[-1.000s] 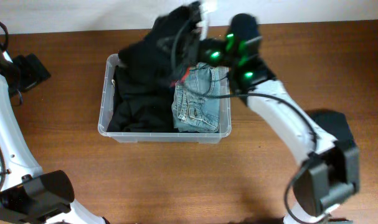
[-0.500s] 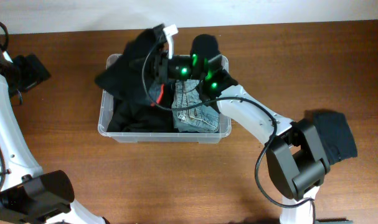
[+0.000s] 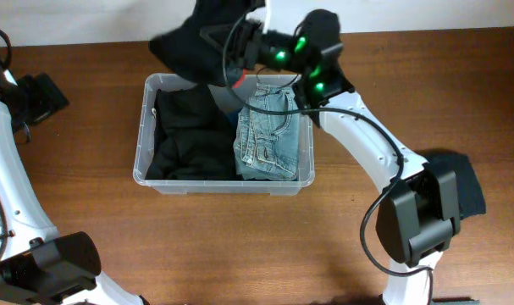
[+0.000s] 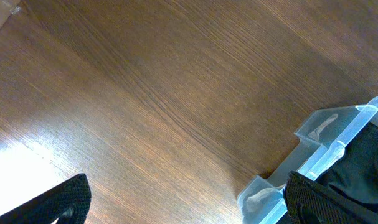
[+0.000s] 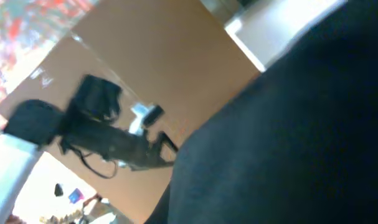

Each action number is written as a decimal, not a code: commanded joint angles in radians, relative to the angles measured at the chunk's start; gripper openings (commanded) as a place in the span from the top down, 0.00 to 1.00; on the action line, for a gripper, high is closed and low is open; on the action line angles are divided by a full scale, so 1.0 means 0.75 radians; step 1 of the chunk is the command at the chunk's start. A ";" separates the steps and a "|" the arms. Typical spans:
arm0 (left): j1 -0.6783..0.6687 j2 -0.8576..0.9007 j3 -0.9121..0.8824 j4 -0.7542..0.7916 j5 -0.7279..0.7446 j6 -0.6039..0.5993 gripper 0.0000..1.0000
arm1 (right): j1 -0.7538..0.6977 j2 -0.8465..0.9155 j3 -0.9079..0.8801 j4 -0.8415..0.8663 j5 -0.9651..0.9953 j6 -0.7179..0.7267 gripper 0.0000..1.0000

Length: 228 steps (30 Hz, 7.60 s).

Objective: Pack container
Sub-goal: 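Lower the dark garment into the box's left half with the right gripper, then push the dark garment down over the black garment with the right gripper, then press and smooth the dark garment flat in the box with the right gripper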

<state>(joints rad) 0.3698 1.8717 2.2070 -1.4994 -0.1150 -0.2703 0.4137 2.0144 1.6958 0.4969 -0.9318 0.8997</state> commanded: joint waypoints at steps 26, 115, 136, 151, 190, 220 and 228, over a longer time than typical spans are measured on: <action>0.002 -0.033 0.014 0.003 0.004 -0.013 0.01 | 0.120 0.055 0.037 -0.494 -0.150 0.063 0.36; 0.002 -0.033 0.014 0.003 0.004 -0.013 0.01 | 0.527 0.215 0.061 -1.476 1.166 -0.661 0.96; 0.002 -0.033 0.014 0.003 0.004 -0.013 0.01 | 0.432 -0.009 0.227 -1.432 1.259 -0.676 0.88; 0.002 -0.033 0.014 0.003 0.004 -0.013 0.00 | 0.425 0.252 0.227 -1.377 1.238 -0.666 0.96; 0.002 -0.033 0.014 0.003 0.004 -0.013 0.01 | 0.415 0.248 0.389 -2.019 1.282 -0.595 0.94; 0.002 -0.033 0.014 0.003 0.004 -0.013 0.01 | 0.463 0.313 0.737 -1.771 1.247 -0.665 0.91; 0.002 -0.033 0.014 0.003 0.004 -0.013 0.01 | 0.468 0.495 0.733 -1.716 1.231 -0.665 0.96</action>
<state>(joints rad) 0.3698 1.8717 2.2070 -1.4998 -0.1116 -0.2707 0.7574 2.3325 2.2543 -0.7918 0.0032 0.4076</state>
